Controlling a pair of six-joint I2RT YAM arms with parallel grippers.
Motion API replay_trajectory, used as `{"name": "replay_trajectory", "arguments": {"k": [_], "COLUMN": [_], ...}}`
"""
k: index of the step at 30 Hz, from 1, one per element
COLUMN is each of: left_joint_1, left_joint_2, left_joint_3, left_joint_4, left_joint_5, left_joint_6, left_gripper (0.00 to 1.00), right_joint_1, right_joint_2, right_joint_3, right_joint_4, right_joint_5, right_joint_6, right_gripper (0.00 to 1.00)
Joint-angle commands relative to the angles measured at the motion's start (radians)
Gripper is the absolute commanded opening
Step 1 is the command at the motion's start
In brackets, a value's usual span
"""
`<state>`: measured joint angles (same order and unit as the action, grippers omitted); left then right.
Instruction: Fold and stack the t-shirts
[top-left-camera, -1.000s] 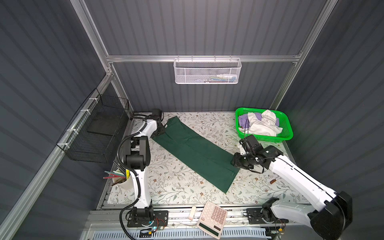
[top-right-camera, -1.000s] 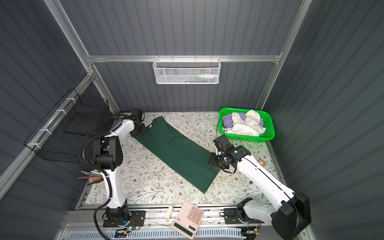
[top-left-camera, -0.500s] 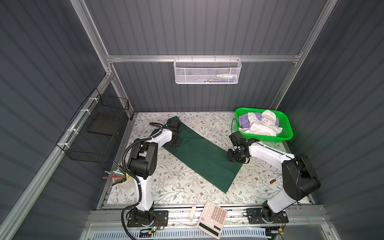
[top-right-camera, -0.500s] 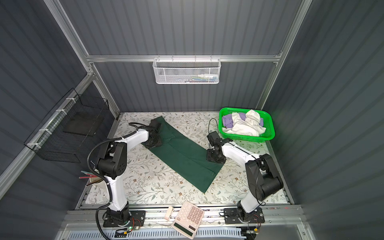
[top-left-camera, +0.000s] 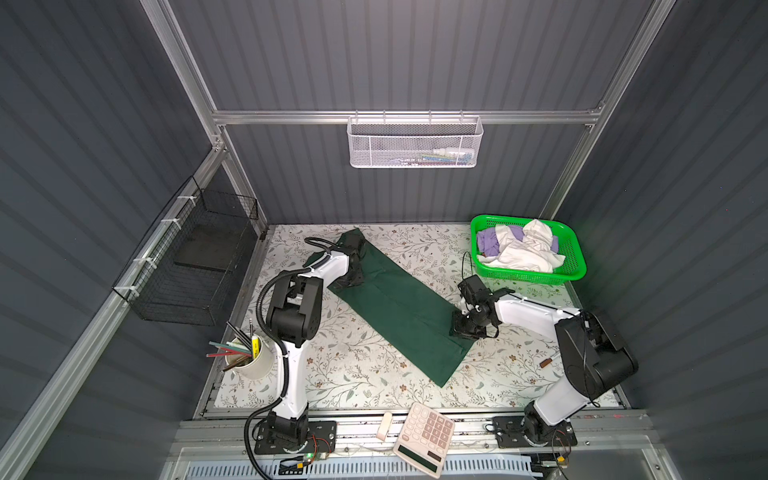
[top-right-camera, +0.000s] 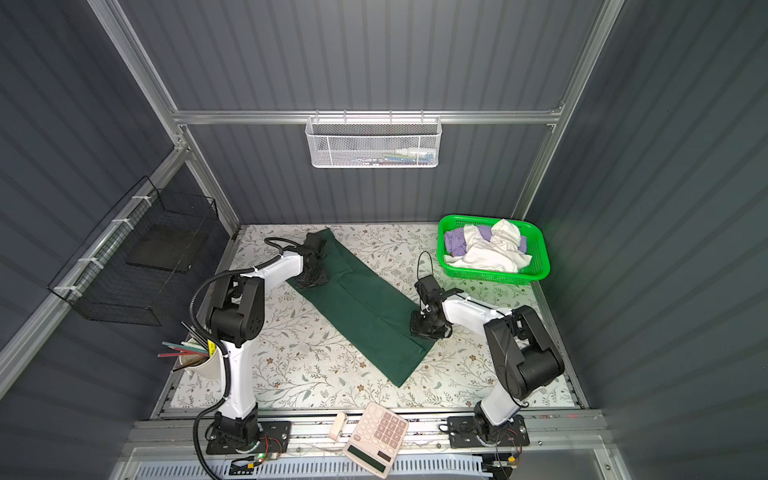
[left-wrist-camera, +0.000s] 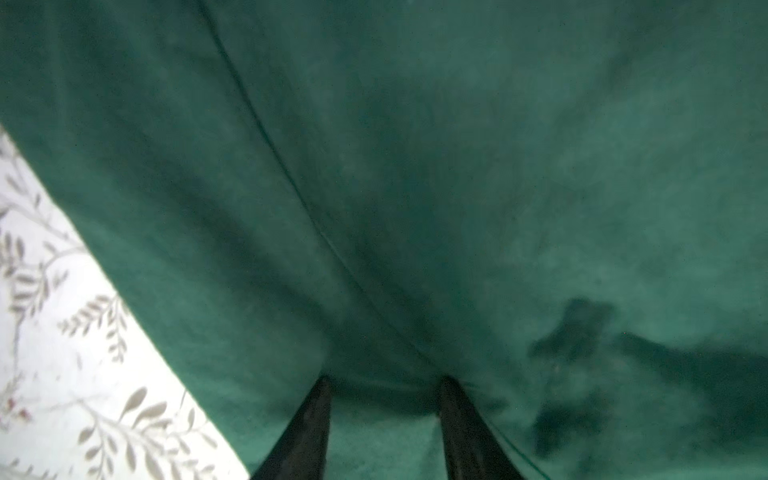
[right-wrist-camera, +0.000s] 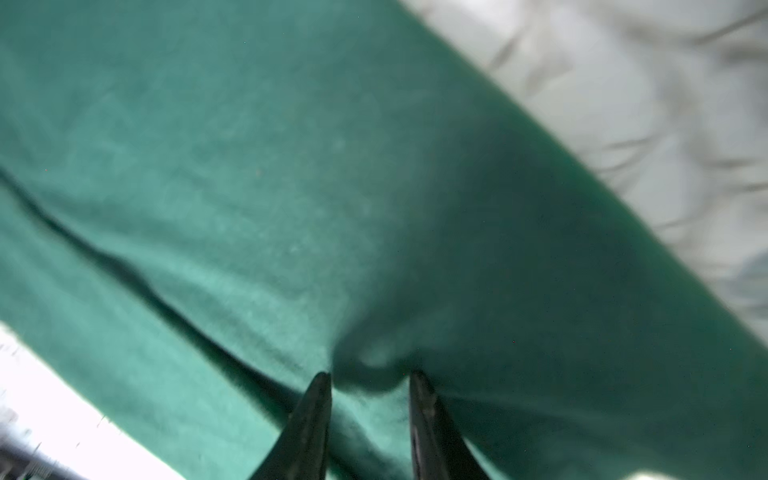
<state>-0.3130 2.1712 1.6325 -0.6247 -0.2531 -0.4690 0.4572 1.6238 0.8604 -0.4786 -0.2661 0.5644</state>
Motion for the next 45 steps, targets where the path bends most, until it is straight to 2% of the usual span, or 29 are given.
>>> {"name": "replay_trajectory", "arguments": {"k": [1, 5, 10, 17, 21, 26, 28, 31, 33, 38, 42, 45], "left_joint_1": [0.012, 0.011, 0.011, 0.009, 0.009, 0.011, 0.01, 0.009, 0.009, 0.001, -0.033, -0.046], "left_joint_2": [0.096, 0.201, 0.295, 0.433, 0.443, 0.374, 0.284, 0.063, -0.074, -0.397, -0.645, -0.828], "left_joint_3": [0.036, 0.179, 0.307, 0.497, 0.535, 0.527, 0.456, 0.236, 0.107, -0.291, -0.567, -0.781], "left_joint_4": [0.024, -0.011, 0.019, 0.064, 0.125, 0.186, 0.213, 0.312, 0.294, 0.171, 0.051, 0.034], "left_joint_5": [0.09, 0.163, 0.25, 0.381, 0.444, 0.538, 0.539, 0.516, 0.481, 0.489, 0.485, 0.589], "left_joint_6": [0.097, 0.159, 0.178, 0.209, 0.219, 0.258, 0.254, 0.203, 0.144, 0.055, 0.002, -0.066], "left_gripper": [0.45, 0.45, 0.46, 0.46, 0.46, 0.47, 0.47, 0.48, 0.48, 0.48, 0.48, 0.47], "right_joint_1": [0.06, 0.148, 0.267, 0.389, 0.431, 0.443, 0.437, 0.41, 0.37, 0.221, 0.125, 0.091], "right_joint_2": [0.009, -0.032, -0.051, 0.05, 0.069, -0.043, -0.115, -0.235, -0.3, -0.421, -0.472, -0.464], "right_joint_3": [-0.079, -0.107, -0.094, -0.027, 0.012, 0.053, 0.06, 0.041, 0.007, -0.097, -0.166, -0.211], "right_joint_4": [-0.014, 0.011, 0.035, 0.075, 0.084, 0.111, 0.059, -0.017, -0.047, -0.107, -0.134, -0.082], "right_joint_5": [-0.147, -0.214, -0.235, -0.267, -0.279, -0.267, -0.219, -0.11, -0.042, 0.073, 0.089, 0.033], "right_joint_6": [0.02, 0.068, 0.139, 0.183, 0.202, 0.219, 0.217, 0.224, 0.236, 0.231, 0.183, 0.163], "right_gripper": [0.34, 0.34, 0.34, 0.34, 0.34, 0.35, 0.38, 0.44, 0.45, 0.5, 0.57, 0.61]}}
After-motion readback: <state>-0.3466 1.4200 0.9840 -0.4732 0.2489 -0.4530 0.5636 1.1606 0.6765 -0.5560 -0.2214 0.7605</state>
